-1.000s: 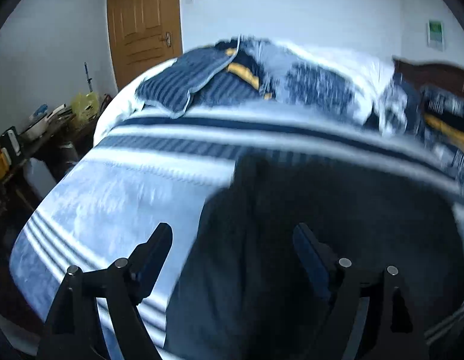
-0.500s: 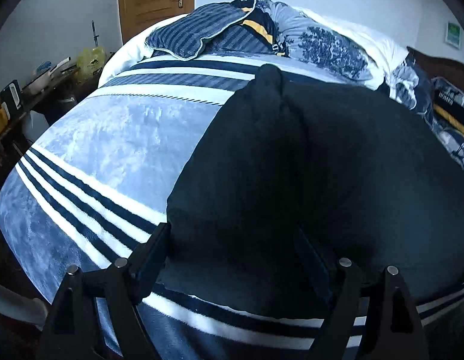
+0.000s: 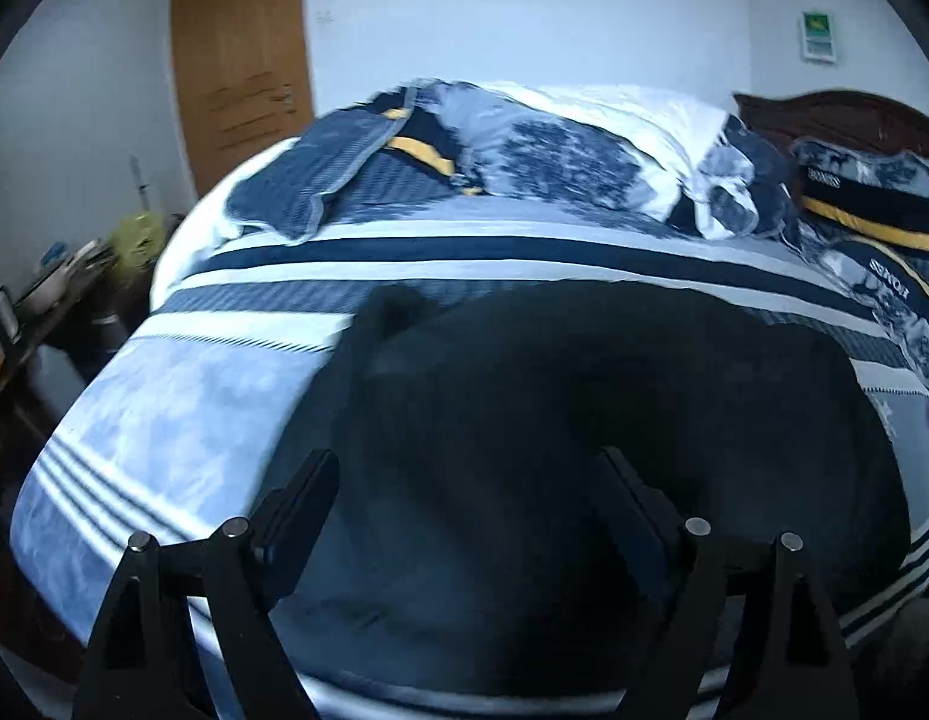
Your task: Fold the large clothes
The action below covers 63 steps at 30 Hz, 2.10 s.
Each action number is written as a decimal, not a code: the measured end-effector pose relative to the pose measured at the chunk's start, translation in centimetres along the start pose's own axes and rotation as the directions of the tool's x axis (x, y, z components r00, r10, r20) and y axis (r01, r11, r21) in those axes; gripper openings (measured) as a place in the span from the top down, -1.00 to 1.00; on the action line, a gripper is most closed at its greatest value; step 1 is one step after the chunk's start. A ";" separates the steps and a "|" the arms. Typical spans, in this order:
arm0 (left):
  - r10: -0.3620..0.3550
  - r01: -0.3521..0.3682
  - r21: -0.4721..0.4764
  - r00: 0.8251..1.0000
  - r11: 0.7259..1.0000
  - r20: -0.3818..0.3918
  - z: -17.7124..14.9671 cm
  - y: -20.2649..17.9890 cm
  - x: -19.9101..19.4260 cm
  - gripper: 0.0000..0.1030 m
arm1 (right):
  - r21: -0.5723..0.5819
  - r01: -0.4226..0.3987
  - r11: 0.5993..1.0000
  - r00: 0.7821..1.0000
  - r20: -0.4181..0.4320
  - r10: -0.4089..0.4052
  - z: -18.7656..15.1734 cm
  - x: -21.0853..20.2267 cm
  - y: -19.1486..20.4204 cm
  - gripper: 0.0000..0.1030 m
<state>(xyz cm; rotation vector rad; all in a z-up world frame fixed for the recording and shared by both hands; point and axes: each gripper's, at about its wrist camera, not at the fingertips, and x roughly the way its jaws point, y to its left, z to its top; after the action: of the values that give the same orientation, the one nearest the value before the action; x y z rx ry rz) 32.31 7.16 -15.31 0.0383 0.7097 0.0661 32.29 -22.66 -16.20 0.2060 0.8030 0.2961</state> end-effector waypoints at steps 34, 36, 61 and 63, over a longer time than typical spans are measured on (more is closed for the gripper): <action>-0.086 0.108 0.039 0.924 0.993 -0.373 18.4 -4.0 23.4 -0.84 | 0.244 -0.038 0.969 0.913 -0.386 0.133 17.7 23.2 -9.6 -0.62; -0.097 0.125 0.036 0.895 0.991 -0.435 17.9 -5.0 26.6 -0.84 | 0.279 -0.005 0.960 0.893 -0.430 0.129 17.8 26.0 -9.7 -0.44; -0.245 0.213 -0.128 0.908 0.969 -0.340 14.2 -5.8 31.5 0.39 | 0.173 0.072 0.982 0.944 -0.331 -0.010 16.0 34.8 -8.4 0.40; -0.253 0.211 -0.163 0.917 0.964 -0.308 15.3 -4.2 29.6 0.19 | 0.231 0.046 0.972 0.949 -0.315 0.030 16.3 33.9 -9.1 0.32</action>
<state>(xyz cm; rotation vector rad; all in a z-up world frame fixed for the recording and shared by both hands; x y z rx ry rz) 64.90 4.91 -23.14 -0.1836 1.0362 -0.1143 68.16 -20.93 -30.65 0.3847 1.1599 0.2282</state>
